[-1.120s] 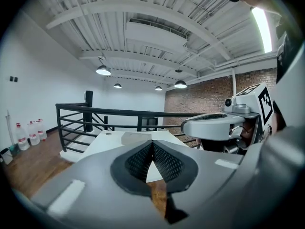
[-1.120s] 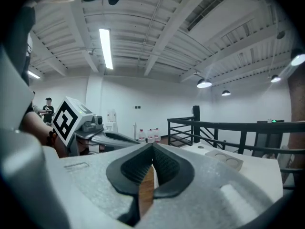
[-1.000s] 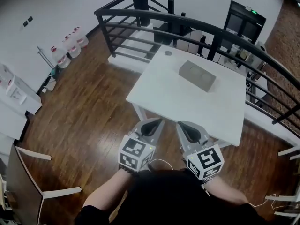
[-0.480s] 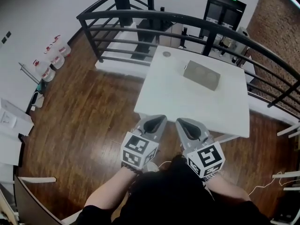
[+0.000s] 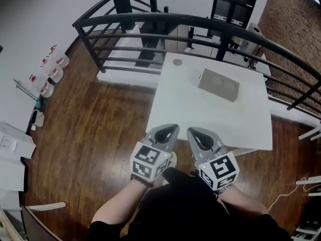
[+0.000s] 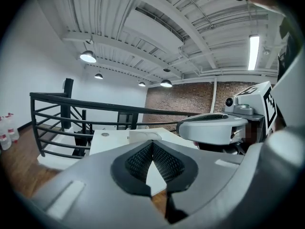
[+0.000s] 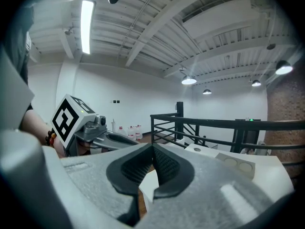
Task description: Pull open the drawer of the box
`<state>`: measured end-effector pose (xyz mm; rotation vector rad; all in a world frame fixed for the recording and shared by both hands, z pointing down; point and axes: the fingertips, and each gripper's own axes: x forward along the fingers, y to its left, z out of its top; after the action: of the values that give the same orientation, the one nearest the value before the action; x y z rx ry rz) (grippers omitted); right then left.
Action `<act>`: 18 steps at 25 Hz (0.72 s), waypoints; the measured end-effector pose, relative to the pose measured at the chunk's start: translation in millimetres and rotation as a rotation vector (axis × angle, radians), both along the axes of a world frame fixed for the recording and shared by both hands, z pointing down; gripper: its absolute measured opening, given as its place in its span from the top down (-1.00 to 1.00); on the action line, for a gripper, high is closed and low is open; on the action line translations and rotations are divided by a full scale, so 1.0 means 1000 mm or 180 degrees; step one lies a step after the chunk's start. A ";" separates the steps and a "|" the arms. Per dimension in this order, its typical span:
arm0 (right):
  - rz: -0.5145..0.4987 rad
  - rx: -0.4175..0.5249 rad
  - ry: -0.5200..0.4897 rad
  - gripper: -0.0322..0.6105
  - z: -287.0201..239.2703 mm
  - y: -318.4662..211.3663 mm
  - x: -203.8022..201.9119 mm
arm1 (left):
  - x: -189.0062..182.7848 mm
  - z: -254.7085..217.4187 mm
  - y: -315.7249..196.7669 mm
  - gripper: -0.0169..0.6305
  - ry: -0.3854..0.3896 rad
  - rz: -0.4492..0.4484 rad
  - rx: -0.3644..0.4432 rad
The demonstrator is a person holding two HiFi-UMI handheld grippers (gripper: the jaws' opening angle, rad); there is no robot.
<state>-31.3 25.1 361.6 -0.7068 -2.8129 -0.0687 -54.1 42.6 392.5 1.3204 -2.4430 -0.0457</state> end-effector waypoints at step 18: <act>0.0711 -0.0382 0.0281 0.92 0.039 -0.064 -0.156 | -0.155 0.045 -0.059 0.90 0.0314 0.0683 -0.0487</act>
<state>-187.7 -39.3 400.4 -0.4046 -2.8078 0.1677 -209.6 -16.1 437.4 1.4656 -2.1648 0.1257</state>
